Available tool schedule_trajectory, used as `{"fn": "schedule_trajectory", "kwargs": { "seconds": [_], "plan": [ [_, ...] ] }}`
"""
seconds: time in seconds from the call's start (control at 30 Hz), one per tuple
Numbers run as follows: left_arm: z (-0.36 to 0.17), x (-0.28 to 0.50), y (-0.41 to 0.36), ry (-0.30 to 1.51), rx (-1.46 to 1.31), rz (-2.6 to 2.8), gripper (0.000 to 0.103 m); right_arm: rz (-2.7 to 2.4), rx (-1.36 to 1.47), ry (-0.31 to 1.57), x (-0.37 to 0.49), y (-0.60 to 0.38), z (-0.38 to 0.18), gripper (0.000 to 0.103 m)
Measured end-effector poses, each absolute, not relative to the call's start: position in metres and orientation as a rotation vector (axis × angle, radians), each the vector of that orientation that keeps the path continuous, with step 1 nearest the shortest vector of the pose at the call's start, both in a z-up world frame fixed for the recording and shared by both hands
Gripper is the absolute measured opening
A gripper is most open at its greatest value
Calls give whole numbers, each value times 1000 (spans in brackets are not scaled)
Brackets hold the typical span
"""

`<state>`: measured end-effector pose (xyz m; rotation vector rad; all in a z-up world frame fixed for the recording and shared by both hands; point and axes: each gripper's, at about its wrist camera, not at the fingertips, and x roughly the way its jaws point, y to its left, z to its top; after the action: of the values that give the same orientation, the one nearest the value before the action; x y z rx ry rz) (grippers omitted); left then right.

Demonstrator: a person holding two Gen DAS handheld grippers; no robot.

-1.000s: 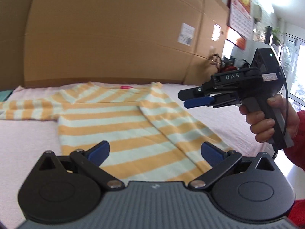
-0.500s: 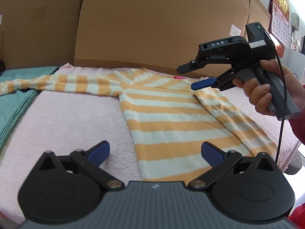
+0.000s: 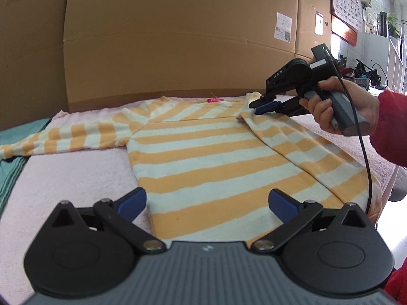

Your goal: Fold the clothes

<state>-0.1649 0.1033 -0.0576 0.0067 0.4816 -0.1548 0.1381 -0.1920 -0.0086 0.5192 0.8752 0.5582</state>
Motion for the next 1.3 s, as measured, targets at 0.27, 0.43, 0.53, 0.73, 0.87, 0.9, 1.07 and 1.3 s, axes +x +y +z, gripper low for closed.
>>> {"fn": "schedule_trajectory", "kwargs": {
  "seconds": [0.27, 0.43, 0.53, 0.73, 0.87, 0.9, 1.07, 1.3],
  "plan": [
    [-53, -151, 118, 497, -90, -72, 102, 989, 93, 802, 105, -14, 56, 43],
    [-59, -161, 123, 514, -134, -44, 102, 1242, -202, 756, 60, 137, 52, 49],
    [-49, -171, 159, 488, -193, 25, 102, 1316, -392, 694, 32, 206, 49, 49],
    [-15, -189, 266, 404, -358, 226, 102, 1248, -312, 694, 34, 231, 51, 59],
    [1, -181, 350, 394, -485, 362, 86, 1069, -279, 740, 58, 223, 35, 61],
    [1, -172, 373, 402, -530, 382, 68, 1058, -236, 790, 66, 216, 30, 61],
    [-21, -132, 465, 494, -708, 504, 0, 1032, -74, 980, 77, 181, 2, 61],
    [-44, -119, 526, 518, -799, 588, 2, 1074, -135, 918, 54, 163, -7, 63]
  ]
}}
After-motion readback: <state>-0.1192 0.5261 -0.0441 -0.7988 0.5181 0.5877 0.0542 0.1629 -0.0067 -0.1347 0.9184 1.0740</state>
